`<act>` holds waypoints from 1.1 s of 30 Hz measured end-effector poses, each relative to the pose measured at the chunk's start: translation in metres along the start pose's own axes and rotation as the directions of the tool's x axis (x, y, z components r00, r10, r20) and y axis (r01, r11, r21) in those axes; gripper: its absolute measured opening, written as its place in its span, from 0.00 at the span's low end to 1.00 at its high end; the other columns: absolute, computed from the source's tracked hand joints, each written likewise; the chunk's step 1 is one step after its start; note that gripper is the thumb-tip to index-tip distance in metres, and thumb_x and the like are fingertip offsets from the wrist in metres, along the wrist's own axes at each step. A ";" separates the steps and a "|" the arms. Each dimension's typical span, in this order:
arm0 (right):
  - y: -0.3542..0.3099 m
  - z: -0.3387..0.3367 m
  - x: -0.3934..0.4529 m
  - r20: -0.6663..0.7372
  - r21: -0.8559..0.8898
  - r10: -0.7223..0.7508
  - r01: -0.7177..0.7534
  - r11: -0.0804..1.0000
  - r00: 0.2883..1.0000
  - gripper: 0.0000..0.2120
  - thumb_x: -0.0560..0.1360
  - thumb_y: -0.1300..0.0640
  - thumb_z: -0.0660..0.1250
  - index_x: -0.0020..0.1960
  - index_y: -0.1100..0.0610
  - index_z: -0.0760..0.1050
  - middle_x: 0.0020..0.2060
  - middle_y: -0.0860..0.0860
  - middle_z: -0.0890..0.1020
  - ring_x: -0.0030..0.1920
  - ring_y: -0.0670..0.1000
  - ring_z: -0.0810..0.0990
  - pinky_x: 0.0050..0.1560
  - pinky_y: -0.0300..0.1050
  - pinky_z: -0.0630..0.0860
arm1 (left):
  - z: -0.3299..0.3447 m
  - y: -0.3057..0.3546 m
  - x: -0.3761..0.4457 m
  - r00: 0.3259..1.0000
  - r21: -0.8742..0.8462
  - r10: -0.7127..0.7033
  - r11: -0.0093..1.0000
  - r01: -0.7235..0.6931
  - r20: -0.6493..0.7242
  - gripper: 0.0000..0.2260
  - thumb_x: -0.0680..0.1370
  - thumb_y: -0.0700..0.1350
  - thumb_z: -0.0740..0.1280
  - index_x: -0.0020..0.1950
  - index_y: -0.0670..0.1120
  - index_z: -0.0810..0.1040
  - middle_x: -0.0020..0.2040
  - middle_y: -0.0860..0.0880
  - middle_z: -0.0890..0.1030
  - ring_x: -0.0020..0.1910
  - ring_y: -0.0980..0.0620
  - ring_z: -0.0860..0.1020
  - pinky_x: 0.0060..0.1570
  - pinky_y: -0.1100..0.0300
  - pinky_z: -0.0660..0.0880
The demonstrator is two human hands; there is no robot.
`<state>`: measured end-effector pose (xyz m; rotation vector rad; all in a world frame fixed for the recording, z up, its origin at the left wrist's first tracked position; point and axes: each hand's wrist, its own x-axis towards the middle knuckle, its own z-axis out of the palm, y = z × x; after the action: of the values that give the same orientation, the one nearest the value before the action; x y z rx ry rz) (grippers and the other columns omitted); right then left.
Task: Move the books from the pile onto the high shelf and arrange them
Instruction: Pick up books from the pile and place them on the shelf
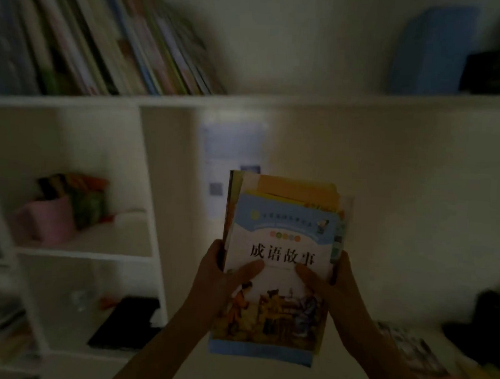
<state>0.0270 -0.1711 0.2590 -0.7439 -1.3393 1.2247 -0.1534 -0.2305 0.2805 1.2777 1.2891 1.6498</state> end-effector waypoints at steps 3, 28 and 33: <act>-0.054 0.033 0.007 0.083 0.004 -0.086 0.086 0.996 0.993 0.28 0.64 0.53 0.71 0.62 0.45 0.65 0.54 0.44 0.77 0.51 0.47 0.80 0.41 0.42 0.80 | -0.020 0.054 -0.008 0.992 -0.027 0.089 0.995 -0.092 -0.094 0.19 0.65 0.42 0.73 0.53 0.44 0.75 0.47 0.46 0.83 0.42 0.48 0.83 0.38 0.54 0.81; -0.211 0.168 0.272 0.444 -0.410 -0.303 0.492 0.768 0.843 0.18 0.75 0.62 0.62 0.61 0.46 0.68 0.51 0.51 0.79 0.49 0.51 0.79 0.49 0.45 0.78 | -0.002 0.223 0.294 0.545 0.201 0.512 0.825 -0.529 -0.664 0.24 0.72 0.51 0.69 0.63 0.43 0.68 0.60 0.42 0.76 0.57 0.43 0.76 0.57 0.46 0.75; -0.213 0.155 0.284 0.560 -0.313 -0.141 0.366 0.876 0.816 0.17 0.76 0.45 0.60 0.61 0.52 0.69 0.54 0.52 0.78 0.48 0.51 0.79 0.51 0.46 0.75 | -0.037 0.188 0.288 0.553 0.595 0.773 0.613 -0.520 -0.313 0.23 0.76 0.63 0.56 0.61 0.48 0.71 0.68 0.40 0.66 0.66 0.43 0.68 0.67 0.46 0.66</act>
<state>-0.1264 0.0012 0.5698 -0.4903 -2.1280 0.9594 -0.2621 -0.0314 0.5420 1.8174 1.7128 2.5203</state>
